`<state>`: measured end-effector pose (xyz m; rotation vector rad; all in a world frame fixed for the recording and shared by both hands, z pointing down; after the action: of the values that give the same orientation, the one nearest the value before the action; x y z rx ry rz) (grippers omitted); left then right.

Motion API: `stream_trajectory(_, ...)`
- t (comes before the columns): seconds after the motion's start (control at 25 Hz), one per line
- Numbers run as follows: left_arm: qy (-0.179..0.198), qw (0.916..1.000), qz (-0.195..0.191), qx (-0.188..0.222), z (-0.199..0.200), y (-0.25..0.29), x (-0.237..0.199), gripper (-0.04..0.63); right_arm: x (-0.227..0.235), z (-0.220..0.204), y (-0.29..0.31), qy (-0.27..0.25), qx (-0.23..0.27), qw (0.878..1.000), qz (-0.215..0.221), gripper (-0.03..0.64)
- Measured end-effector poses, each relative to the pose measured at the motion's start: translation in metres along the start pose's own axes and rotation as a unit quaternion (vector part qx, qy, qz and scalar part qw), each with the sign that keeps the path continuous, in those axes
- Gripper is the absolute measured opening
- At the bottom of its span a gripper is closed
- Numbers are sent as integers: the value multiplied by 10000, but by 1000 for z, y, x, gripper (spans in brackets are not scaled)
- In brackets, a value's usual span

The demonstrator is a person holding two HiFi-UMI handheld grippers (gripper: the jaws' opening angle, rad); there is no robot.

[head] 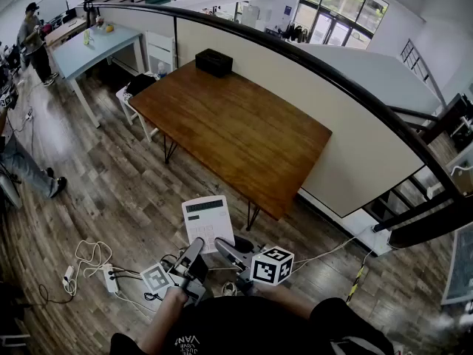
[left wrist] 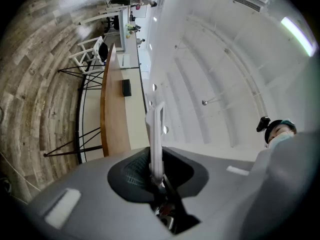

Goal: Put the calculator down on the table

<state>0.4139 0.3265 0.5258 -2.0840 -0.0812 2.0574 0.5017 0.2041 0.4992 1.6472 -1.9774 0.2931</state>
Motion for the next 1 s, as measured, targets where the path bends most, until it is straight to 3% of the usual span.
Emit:
stream_trajectory(0.52,-122,9999,-19,-20,63,23,-4,52,18,27,58,33,-1,9999,-117,169)
stream_trajectory(1.0,-59,9992,14,-399,181,60,-10,52,46,64,163,248,201,9990,-320,169)
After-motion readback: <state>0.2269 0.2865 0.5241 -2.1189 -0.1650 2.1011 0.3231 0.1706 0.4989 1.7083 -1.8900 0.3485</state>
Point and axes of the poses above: the fingertips, and each gripper's own axes: y forward along the fingers, x to its right, z out of its top, the point moved 6 cm from there along -y, backward along the fingers, and after that the axes turned 10 degrees about -y, right-handed, at the moved point
